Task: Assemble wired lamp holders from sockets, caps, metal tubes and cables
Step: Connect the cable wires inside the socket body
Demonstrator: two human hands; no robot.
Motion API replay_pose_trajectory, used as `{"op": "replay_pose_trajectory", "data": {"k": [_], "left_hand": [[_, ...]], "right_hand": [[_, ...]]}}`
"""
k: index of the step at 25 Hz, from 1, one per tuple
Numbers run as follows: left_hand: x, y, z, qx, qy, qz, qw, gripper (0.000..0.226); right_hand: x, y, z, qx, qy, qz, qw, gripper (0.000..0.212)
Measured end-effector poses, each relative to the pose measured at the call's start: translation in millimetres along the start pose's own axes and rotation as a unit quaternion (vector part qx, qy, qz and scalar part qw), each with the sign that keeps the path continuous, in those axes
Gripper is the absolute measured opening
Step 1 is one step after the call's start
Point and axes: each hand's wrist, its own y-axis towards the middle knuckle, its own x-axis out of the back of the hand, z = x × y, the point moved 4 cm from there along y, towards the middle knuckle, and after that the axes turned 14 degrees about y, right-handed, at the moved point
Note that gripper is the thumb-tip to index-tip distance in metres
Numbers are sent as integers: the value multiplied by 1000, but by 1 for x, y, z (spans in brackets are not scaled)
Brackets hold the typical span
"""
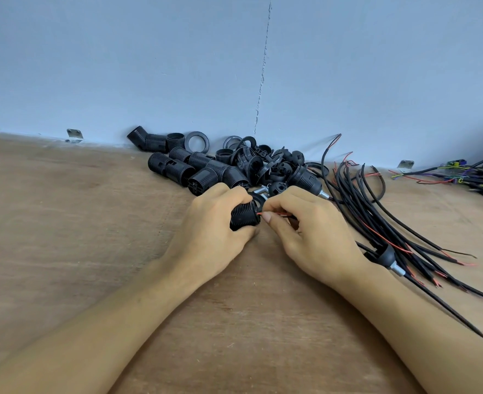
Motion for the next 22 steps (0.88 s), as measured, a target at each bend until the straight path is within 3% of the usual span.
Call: {"op": "replay_pose_trajectory", "data": {"k": [10, 22], "left_hand": [[1, -1, -6, -15, 16, -2, 1000, 29], [3, -2, -8, -19, 16, -8, 1000, 27]], "right_hand": [[-4, -2, 3, -2, -95, 25, 995, 7], [-8, -2, -2, -42, -74, 34, 996, 14]]}}
